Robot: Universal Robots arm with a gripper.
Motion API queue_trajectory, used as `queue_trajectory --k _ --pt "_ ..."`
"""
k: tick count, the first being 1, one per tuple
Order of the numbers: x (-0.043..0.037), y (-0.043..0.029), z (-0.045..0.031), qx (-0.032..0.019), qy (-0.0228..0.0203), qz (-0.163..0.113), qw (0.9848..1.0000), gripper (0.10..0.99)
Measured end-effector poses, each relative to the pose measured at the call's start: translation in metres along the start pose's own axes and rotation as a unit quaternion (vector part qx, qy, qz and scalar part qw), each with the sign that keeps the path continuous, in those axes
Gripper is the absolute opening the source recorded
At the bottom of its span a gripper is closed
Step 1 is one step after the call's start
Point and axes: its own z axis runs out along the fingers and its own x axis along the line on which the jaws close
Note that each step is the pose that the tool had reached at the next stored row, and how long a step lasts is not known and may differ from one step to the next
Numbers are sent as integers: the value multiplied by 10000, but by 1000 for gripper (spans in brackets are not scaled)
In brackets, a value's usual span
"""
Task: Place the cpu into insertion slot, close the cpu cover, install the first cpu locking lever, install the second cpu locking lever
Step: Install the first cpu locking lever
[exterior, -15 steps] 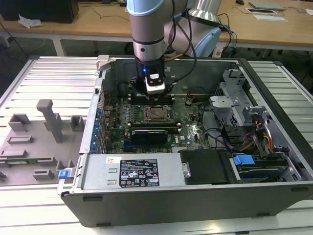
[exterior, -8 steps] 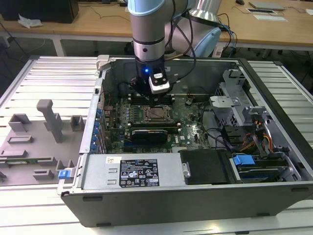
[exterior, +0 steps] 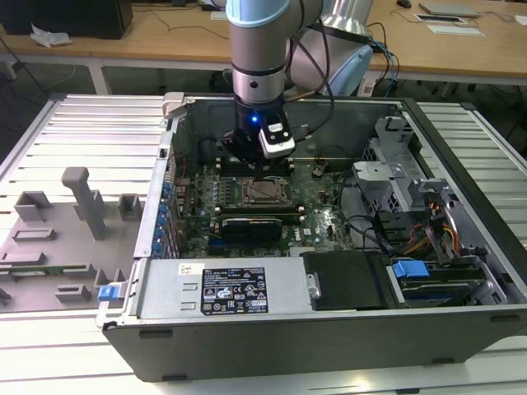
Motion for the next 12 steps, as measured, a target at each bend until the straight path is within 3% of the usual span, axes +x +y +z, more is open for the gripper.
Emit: queue_trajectory --k 6,9,12 --pt "-142 13 7 42 138 -115 9998 106" --pt "-143 14 -12 91 156 -125 9998 106" --pt "-147 17 -83 100 153 -126 9998 106"
